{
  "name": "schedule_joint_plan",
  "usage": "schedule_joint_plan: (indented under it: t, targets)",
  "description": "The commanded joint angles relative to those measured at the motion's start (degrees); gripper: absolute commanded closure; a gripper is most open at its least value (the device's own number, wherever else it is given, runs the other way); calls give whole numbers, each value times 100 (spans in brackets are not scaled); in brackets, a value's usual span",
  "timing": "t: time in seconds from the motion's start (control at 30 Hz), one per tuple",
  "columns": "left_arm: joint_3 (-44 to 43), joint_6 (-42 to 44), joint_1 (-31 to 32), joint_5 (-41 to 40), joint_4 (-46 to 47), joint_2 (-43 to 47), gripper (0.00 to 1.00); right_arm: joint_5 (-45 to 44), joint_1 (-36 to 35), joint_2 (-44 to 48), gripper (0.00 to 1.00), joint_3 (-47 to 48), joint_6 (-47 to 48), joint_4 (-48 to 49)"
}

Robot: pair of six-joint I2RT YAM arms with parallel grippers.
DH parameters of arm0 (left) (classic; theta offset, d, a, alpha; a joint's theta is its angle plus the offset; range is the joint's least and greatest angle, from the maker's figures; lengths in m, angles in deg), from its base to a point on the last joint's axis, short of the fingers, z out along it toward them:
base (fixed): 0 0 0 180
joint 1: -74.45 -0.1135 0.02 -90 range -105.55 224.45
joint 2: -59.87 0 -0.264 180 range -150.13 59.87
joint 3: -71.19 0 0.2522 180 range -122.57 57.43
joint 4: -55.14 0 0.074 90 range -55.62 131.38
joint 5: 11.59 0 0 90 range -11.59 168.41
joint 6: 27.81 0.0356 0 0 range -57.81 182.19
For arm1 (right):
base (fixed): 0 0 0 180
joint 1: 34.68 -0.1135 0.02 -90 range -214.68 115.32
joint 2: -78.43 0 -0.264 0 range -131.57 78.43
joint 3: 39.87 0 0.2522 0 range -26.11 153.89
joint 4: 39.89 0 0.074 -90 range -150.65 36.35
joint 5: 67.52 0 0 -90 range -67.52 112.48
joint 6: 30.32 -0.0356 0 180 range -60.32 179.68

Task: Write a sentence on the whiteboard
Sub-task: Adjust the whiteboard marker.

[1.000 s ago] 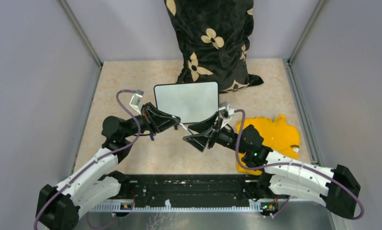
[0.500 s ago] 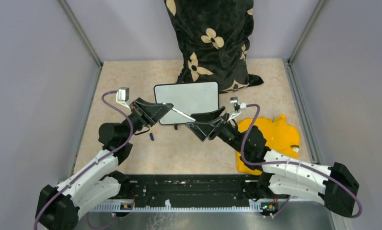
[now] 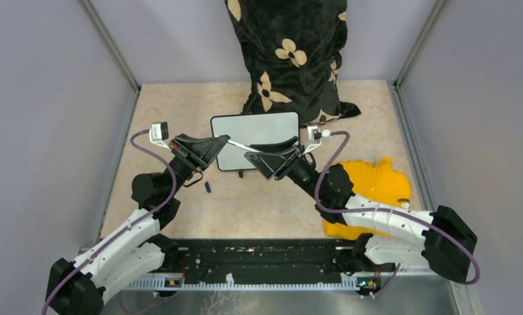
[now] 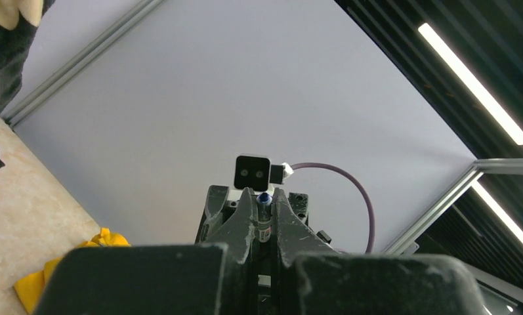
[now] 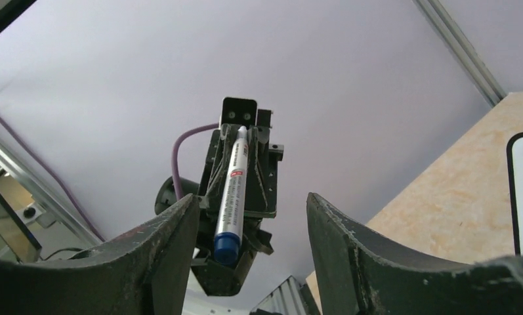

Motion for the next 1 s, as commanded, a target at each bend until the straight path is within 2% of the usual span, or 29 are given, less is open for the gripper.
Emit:
schedule_joint_plan:
  t: [0.0, 0.17, 0.37, 0.67, 0.97]
  targets:
    - [108, -33, 112, -658, -89, 201, 100, -203, 17, -239, 41, 360, -235, 670]
    - [150, 9, 211, -921, -278, 282, 100, -377, 19, -367, 44, 459, -275, 676]
    - [-184, 226, 224, -914, -1254, 397, 100, -434, 18, -373, 46, 665, -144, 225]
    - [-170, -22, 279, -912, -1270, 301, 100, -338, 19, -466, 62, 835, -107, -54]
    - [-247, 18, 347, -994, -1314, 286, 100, -318, 19, -552, 64, 937, -140, -199]
